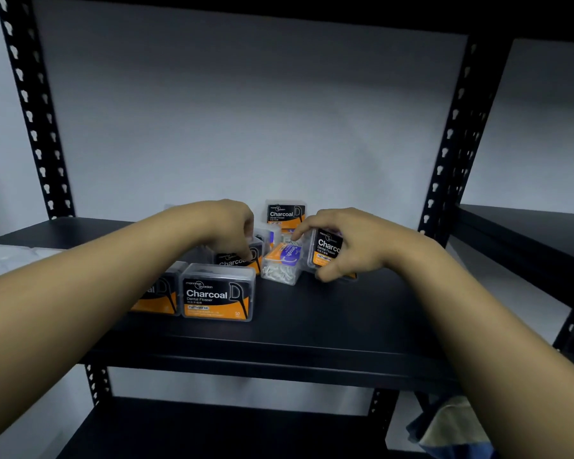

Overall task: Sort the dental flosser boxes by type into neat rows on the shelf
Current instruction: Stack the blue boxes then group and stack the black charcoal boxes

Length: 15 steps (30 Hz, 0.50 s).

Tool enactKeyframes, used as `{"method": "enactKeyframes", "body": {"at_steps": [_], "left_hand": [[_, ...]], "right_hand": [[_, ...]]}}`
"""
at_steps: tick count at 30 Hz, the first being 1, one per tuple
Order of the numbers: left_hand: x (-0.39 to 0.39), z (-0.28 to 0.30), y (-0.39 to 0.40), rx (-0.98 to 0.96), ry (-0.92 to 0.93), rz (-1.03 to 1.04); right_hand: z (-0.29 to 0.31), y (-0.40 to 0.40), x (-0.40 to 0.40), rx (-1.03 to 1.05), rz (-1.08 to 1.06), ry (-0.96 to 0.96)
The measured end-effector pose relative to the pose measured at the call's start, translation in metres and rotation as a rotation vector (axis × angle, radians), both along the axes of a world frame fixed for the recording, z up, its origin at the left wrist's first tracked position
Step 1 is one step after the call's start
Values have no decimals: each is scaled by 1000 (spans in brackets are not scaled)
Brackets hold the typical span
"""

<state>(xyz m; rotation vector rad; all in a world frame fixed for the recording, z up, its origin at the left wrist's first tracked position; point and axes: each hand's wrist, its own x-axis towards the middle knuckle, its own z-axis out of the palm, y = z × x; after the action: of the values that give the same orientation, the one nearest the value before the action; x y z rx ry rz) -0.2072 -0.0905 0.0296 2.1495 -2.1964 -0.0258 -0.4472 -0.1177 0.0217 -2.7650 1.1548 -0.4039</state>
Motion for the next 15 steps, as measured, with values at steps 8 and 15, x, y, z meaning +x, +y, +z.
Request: {"method": "enactKeyframes", "body": {"at_steps": [8,15], "left_hand": [[11,5,-1,110,67,-154],[29,-5,-5,126,97,-356]], "right_hand": [[0,7,0,-7,54,-44],[-6,15,7,-58,63,-57]]}}
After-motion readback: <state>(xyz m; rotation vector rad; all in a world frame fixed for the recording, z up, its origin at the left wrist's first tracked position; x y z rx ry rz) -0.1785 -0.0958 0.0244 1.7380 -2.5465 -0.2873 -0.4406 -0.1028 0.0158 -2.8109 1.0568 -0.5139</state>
